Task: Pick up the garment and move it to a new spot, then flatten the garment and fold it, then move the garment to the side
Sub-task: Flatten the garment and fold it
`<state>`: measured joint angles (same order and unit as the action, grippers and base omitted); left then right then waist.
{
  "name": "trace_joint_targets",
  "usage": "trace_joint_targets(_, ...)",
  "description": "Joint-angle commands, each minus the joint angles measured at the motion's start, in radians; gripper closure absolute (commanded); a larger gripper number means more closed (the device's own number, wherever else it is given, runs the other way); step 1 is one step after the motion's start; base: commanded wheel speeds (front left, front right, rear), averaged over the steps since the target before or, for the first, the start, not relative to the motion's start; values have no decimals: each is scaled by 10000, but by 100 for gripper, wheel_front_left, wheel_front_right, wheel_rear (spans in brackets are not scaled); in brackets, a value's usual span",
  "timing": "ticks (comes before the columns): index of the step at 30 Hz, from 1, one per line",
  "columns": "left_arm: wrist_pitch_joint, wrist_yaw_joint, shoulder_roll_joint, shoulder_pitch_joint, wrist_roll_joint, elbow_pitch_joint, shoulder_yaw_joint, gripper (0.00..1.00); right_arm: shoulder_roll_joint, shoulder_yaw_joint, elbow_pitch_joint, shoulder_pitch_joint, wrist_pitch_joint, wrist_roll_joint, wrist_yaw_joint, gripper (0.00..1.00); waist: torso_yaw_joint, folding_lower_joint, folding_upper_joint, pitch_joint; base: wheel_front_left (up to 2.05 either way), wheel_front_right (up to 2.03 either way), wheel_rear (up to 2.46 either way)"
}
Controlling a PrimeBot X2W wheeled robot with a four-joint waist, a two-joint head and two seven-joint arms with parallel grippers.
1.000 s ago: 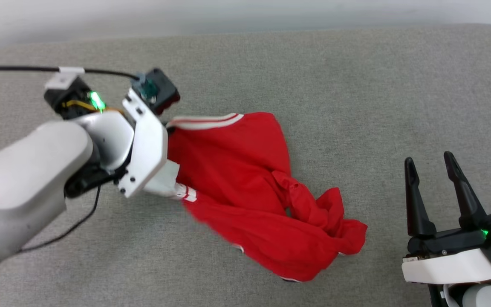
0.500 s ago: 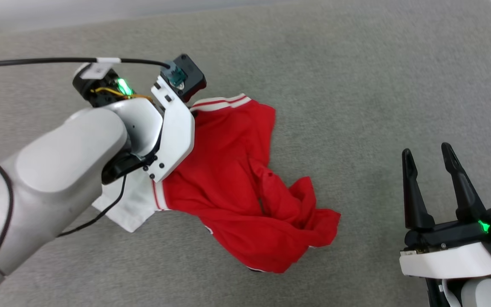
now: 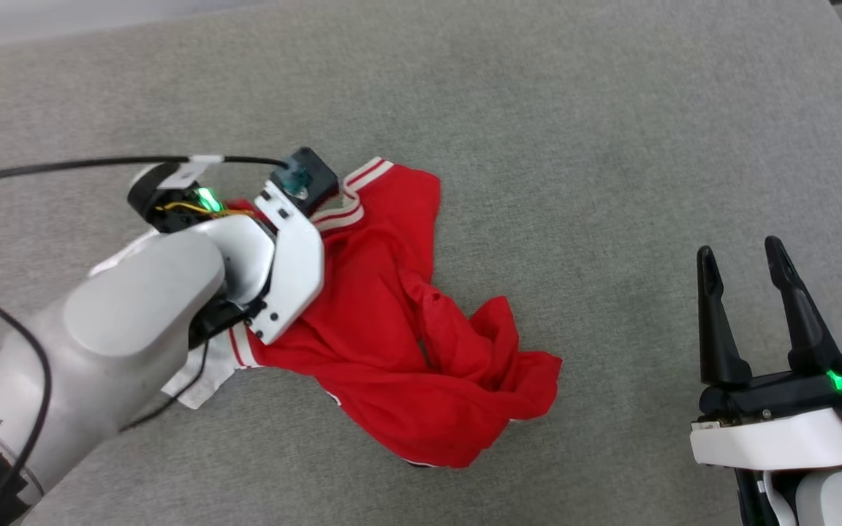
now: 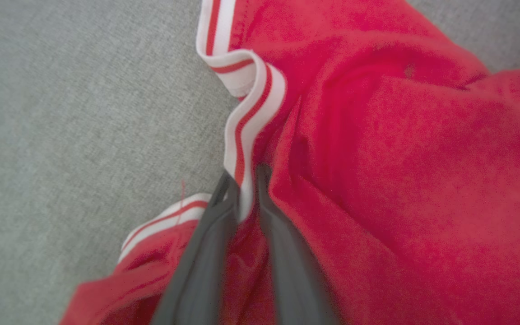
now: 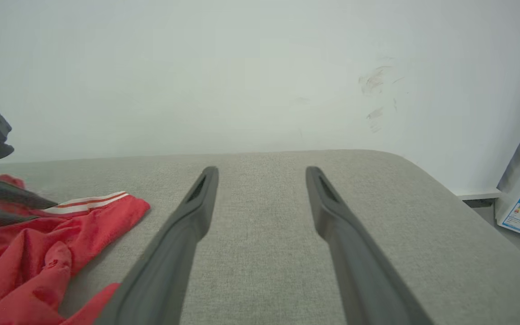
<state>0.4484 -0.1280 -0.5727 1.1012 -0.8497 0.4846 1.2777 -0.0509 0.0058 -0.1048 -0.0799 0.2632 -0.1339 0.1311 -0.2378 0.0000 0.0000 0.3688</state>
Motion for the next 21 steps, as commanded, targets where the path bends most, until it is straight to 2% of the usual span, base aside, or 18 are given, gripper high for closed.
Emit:
trace_joint_targets(1,-586,-4,3,33,114,230,33,0,13,-23,7,27,23,53,-7,0,158,0,0,-185,0,0,0)
trace_joint_targets(3,-1713,11,68,207,298,515,-196,0,12,-33,22,62,23,129,-7,0,304,0,0,-393,0,0,0)
trace_joint_targets(6,-3479,357,148,71,506,837,-634,0,10,-109,15,79,23,269,-7,0,558,0,0,-727,0,0,0)
trace_joint_targets(11,-6134,1677,42,-479,585,757,-1577,0,13,-320,-75,-322,23,678,-7,0,1095,0,0,-1159,0,0,0)
trace_joint_targets(14,-6919,2670,-131,-974,629,364,-2181,0,15,-458,-104,-734,23,1030,-7,0,1407,0,0,-1322,0,0,0)
trace_joint_targets(17,-7126,3870,-320,-1756,816,-435,-2903,0,12,-477,-102,-1358,23,1488,-7,0,1689,0,0,-1419,0,0,0)
trace_joint_targets(21,-7129,5541,-488,-3174,1824,-2169,-4478,0,10,-458,-144,-2304,23,1906,-7,0,2019,0,0,-1449,0,0,0)
